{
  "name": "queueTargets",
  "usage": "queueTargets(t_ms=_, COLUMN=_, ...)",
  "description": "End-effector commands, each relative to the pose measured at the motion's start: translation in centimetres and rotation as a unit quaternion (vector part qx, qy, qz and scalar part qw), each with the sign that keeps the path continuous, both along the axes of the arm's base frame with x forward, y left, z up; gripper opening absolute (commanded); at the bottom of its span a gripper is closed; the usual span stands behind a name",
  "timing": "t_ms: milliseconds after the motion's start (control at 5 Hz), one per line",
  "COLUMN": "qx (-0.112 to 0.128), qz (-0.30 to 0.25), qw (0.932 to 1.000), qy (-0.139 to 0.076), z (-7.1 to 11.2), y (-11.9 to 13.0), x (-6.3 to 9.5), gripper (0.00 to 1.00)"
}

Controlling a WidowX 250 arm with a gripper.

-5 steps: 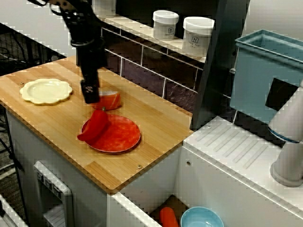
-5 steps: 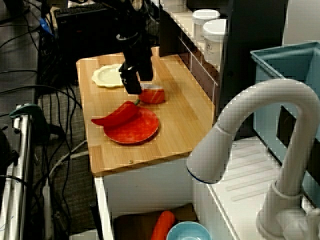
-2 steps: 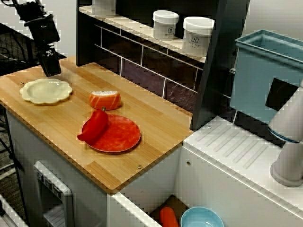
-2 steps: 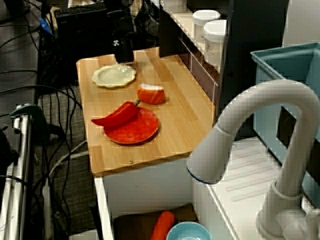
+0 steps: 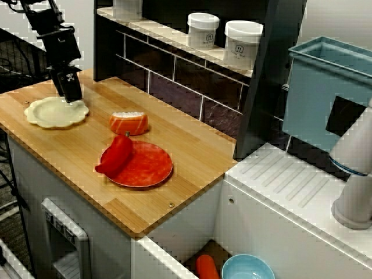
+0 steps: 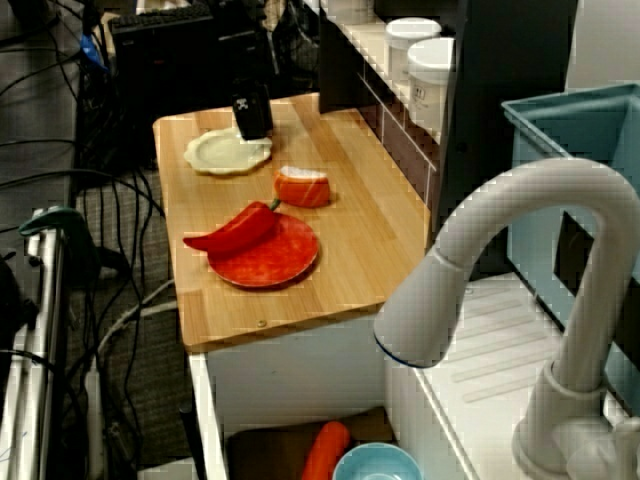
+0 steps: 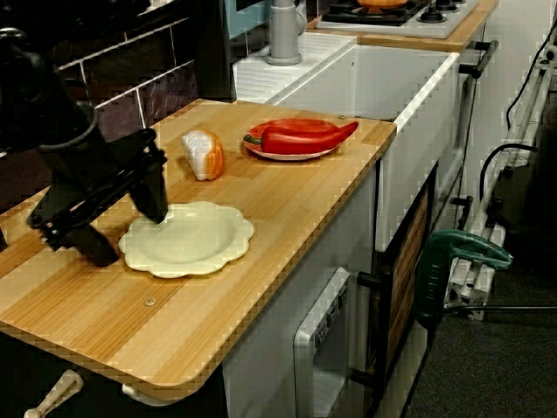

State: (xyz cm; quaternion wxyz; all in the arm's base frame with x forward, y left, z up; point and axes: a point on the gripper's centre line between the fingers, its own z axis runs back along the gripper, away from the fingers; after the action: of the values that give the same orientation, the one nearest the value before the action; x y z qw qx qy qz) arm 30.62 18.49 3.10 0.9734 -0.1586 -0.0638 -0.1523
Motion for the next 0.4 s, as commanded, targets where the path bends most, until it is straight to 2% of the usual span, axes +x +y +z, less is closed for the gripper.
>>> queueTargets(t_ms=0, qx=0.046, qz=-0.017, qw=0.9988, qy=-0.002, z=1.5, y=-3.3, x=-1.6, gripper=1.0)
queueTargets(t_ms=200, qx=0.092, qz=0.003, qw=0.9952, qy=-0.034, z=1.6, y=-5.2, x=-1.8, gripper=1.0)
